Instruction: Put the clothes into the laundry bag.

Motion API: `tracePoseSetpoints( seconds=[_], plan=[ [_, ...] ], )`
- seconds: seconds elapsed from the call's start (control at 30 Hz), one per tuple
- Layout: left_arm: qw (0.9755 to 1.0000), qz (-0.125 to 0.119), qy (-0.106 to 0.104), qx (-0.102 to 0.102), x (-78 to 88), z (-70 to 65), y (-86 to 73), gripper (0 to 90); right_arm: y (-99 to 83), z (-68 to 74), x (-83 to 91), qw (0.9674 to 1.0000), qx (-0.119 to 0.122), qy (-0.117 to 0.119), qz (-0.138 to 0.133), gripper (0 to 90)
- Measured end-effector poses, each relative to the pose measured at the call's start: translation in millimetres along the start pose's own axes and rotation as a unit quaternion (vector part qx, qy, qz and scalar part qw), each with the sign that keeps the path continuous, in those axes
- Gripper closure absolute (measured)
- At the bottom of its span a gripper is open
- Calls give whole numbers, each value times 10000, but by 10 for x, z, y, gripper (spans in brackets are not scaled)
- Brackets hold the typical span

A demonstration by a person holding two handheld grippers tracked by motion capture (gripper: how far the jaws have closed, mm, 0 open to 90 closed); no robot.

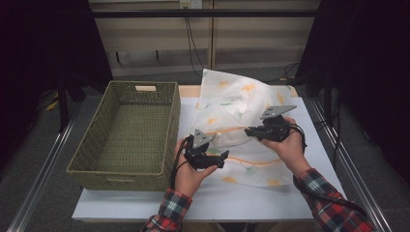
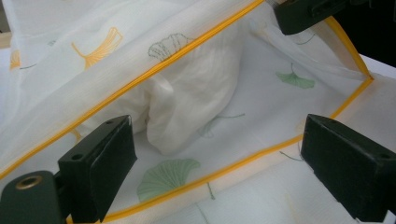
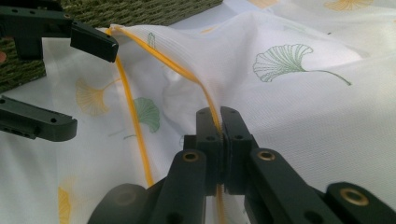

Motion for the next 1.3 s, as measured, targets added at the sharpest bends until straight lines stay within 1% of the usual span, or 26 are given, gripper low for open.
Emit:
tracePoseSetpoints(
  seconds=[0.03,0.07,0.1,0.13,0.17,0.23,0.27,0.33,0.4,0.47,0.53,0.57,0.63,0.67,0.7,0.77,0.8,0.93,1.0,1.03,1.07,1.1,1.17,1.2,1.27,1.3],
  plan=[
    [10000,27,49,-64,7,9,-4,96,-9,9,0,10000,25,-3,1,877],
    [10000,20,35,-67,13,7,-3,95,-20,12,-2,10000,22,-45,2,877],
    [10000,11,15,-23,22,7,-4,92,-36,22,-6,10000,32,-28,31,876],
    [10000,-7,12,3,31,2,-2,90,-51,25,-12,9999,80,-72,56,876],
    [10000,-17,41,-27,42,2,-1,89,-65,34,-20,9999,82,-84,69,876],
    [10000,-82,-26,3,59,-4,7,83,-83,52,-28,9999,86,-47,50,878],
    [10000,-73,-61,-12,70,-3,9,80,-96,63,-33,9999,79,-48,77,878],
    [9999,-102,5,-70,90,7,23,74,-111,80,-49,9999,90,-36,61,877],
    [9999,-114,-12,-39,97,-2,32,69,-126,100,-63,10000,82,1,48,878],
    [9999,-105,-49,-80,92,-17,33,67,-146,119,-75,9999,117,-58,35,878],
    [9998,-103,-106,-97,87,-30,34,67,-175,148,-85,9999,138,-40,51,881],
    [9999,-109,-103,-86,89,-31,38,67,-190,160,-91,9999,152,-21,71,880],
    [9999,-114,-52,-114,104,-26,56,67,-211,178,-90,9998,154,-56,85,878],
    [9998,-141,-57,-95,107,-30,64,66,-221,197,-96,9999,156,3,62,879],
    [9998,-177,-78,-102,111,-38,77,66,-233,205,-98,9998,158,-15,74,880],
    [9997,-199,-57,-151,119,-40,95,65,-259,224,-120,9997,201,-3,116,885],
    [9998,-183,-38,-117,122,-37,98,62,-270,228,-128,9996,222,-46,145,889],
    [9995,-249,-53,-159,132,-33,119,53,-294,237,-159,9995,268,-52,184,897],
    [9995,-256,-85,-151,132,-35,120,48,-307,244,-171,9994,245,-77,216,899],
    [9996,-239,-34,-144,136,-23,116,43,-306,250,-180,9994,266,-44,212,899],
    [9996,-250,-79,-145,136,-23,117,40,-310,249,-181,9993,269,-84,227,900],
    [9996,-254,-70,-119,134,-19,117,37,-311,250,-183,9993,271,-79,237,900],
    [9996,-216,-53,-159,139,-8,113,30,-315,257,-189,9993,298,-52,236,900],
    [9995,-277,-101,-128,141,-14,123,28,-323,263,-194,9992,306,-41,258,900],
    [9994,-284,-110,-166,148,-11,133,22,-342,278,-202,9988,364,-84,318,900],
    [9994,-281,-106,-154,152,-9,139,20,-348,293,-203,9987,385,-34,322,900]
  ],
)
Point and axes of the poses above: each handheld gripper's, and its own axes: x roughly backward along the jaws, y roughly out of its top, z roughly to its left, the point moved 8 cm from there along -x, roughly forward along the jaws, and after that the axes turned 10 degrees about z, right-handed, at the moved point
